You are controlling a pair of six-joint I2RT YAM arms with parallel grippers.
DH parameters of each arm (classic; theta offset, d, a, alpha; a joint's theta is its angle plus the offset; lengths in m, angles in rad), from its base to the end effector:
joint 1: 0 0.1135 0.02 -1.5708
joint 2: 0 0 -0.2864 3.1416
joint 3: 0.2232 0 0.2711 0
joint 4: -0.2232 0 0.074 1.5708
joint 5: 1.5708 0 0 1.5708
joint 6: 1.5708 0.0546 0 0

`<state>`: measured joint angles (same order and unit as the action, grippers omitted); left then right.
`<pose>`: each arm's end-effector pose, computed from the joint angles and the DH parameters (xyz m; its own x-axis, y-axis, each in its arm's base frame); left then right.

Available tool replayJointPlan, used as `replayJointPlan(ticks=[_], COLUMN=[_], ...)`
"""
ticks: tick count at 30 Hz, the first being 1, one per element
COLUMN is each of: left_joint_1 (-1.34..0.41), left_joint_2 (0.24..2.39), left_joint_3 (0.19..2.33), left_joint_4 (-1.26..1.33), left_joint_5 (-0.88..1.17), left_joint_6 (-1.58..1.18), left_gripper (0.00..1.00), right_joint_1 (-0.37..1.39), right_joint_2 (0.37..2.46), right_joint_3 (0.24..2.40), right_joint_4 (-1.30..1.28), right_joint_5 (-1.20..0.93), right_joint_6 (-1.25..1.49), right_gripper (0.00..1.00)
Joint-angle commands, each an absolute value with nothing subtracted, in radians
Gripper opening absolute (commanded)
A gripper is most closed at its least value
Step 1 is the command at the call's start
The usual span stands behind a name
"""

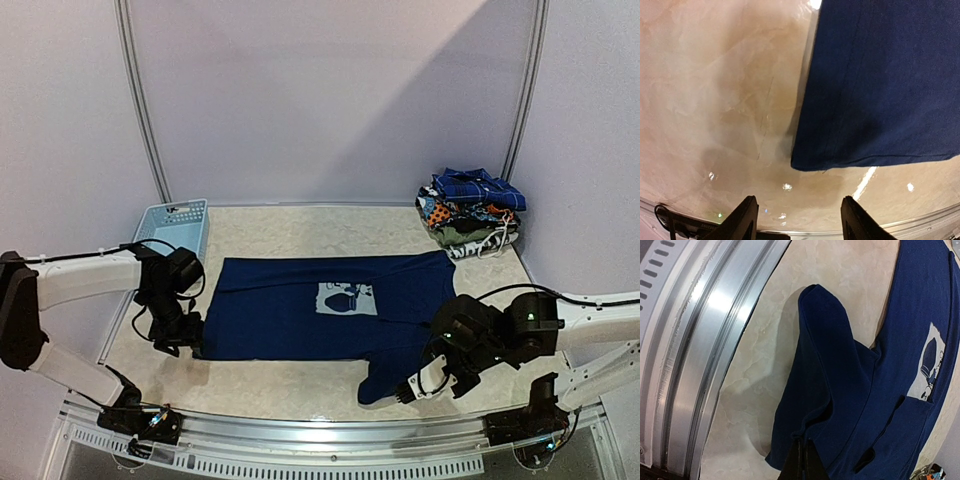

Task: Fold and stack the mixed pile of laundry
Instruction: Pick up the 1/3-folded T-shirt from the center of the board.

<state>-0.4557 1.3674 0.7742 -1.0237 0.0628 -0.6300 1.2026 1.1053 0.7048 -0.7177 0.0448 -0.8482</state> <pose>0.1861 -0.0950 0.1676 -0.9820 -0.1735 0.0742 -0.1756 0.9842 -0.0235 0.0795 0.1993 0.2060 0.4797 -0.8383 -0.2590 -0.8545 -0.3795 -0.3547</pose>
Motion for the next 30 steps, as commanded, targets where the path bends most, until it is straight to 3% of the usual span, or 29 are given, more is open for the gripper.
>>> replayJointPlan(ticks=[1, 25, 30], left_joint_1=[-0.436, -0.420, -0.420], left_joint_2=[1.407, 1.504, 1.475], left_joint_3=[0.752, 0.757, 0.794], left_joint_4=[-0.922, -0.879, -0.918], left_joint_5=[0.095, 0.084, 0.080], left_joint_6=[-0.640, -0.599, -0.583], left_gripper=[0.58, 0.23, 0.09], right_joint_1=[1.196, 1.196, 1.187], right_joint_2=[1.091, 1.091, 1.089], right_joint_3=[0.745, 0.722, 0.721], right_joint_4=[-0.741, -0.752, -0.752], right_joint_5=[0.015, 0.027, 0.042], right_joint_6=[-0.838, -0.829, -0.831], right_gripper=[0.00, 0.00, 0.00])
